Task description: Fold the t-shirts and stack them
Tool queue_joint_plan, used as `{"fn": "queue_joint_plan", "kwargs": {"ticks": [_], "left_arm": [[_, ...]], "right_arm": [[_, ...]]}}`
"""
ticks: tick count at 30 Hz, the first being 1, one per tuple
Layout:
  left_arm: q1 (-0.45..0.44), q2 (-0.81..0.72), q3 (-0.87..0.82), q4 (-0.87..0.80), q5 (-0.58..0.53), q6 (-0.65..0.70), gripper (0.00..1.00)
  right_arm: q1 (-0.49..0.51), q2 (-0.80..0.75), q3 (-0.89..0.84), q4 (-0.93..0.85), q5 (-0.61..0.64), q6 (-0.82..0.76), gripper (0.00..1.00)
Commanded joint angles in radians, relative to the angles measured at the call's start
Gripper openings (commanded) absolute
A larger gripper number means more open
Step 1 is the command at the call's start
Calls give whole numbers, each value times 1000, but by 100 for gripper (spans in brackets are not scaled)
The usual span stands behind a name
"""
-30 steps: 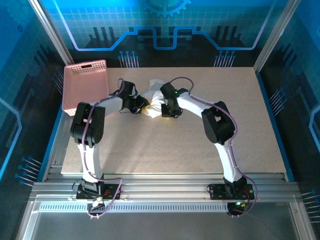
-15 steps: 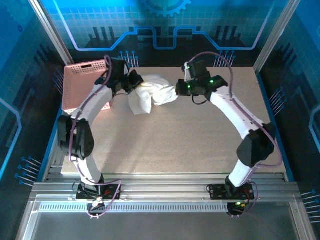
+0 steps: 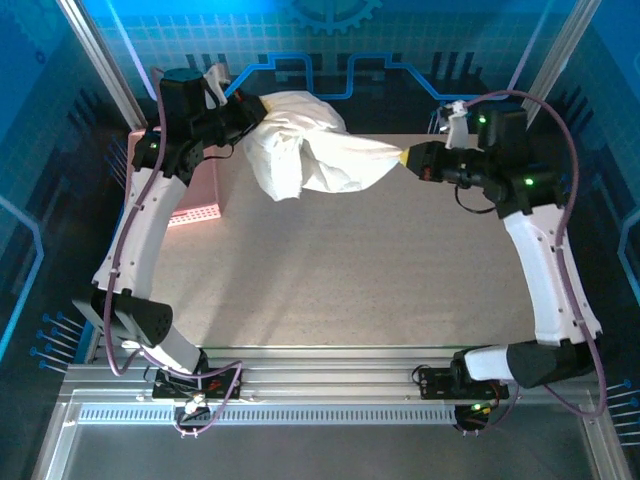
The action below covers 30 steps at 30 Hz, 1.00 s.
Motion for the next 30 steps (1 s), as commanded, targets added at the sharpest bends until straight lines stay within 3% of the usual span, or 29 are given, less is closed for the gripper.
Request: {"fn": "queue_joint_plan", "kwargs": {"ticks": [1, 4, 7, 10, 12, 14, 17, 20, 23, 27, 30], "left_arm": [[29, -38, -80, -52, 33, -9, 3], [98, -71, -292, 62, 53, -129, 4], [121, -5, -362, 63, 48, -137, 17], [127, 80, -415, 100, 36, -159, 41], [127, 107, -425, 84, -21, -157, 42], [124, 101, -434, 59, -82, -149, 53], [108, 74, -426, -7, -122, -112, 59], [-3, 24, -439, -30, -35, -57, 69], [-157, 13, -463, -94, 133, -27, 73], [-346, -44, -580, -90, 198, -37, 73], [-459, -5, -638, -144, 181, -25, 67]], "right_arm": [[-42, -39, 22, -158, -133, -74, 0], [-174, -71, -43, -183, -150, -52, 0], [-275, -51, -125, -168, -231, -11, 0], [-259, -1, -166, -167, -226, -16, 0], [-259, 25, -193, -147, -200, -3, 0], [-260, 47, -210, -118, -178, 23, 0], [-252, 85, -199, -114, -164, 27, 0], [-251, 108, -204, -129, -136, 17, 0], [-260, 116, -230, -129, -113, 12, 0], [-267, 120, -255, -139, -94, -3, 0], [-272, 114, -271, -141, -92, -11, 0]]}}
